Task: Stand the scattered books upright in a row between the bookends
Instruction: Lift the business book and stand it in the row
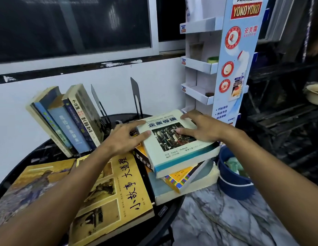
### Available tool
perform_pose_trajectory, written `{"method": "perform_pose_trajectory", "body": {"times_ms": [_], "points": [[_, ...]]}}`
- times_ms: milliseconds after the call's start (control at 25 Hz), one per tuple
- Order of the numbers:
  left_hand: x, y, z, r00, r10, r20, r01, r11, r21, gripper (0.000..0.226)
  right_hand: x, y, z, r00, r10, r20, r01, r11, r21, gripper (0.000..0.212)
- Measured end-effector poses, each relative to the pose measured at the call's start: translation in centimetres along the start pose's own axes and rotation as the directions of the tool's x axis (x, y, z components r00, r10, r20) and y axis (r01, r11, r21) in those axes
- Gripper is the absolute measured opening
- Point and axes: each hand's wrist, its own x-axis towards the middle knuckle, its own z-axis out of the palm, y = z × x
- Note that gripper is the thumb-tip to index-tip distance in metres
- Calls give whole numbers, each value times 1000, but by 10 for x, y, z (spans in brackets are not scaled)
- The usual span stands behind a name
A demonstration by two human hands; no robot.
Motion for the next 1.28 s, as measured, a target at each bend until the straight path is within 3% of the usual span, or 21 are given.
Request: {"method": "perform_pose_trajectory", "body": {"times_ms": [320,640,840,1080,1280], "points": [[-5,11,-1,995,2,-96,-16,990,-142,82,-3,-2,-4,987,-114,-112,126,986,107,79],[-17,29,-24,926,71,-370,-221,898,-380,74,-1,-25,-28,907,-177,-382,335,852,402,68],[-27,40,-46,845,171,-506,-365,877,-312,75,4,-41,-32,844,-218,-490,454,776,437,73],[-35,42,-54,738,291,-609,-493,849,-191,71,15,-53,-26,732,-245,-636,560,748,356,73],[-39,43,-45,726,351,-592,-546,817,-185,67,17,-54,-17,743,-216,-633,553,732,399,77]]}}
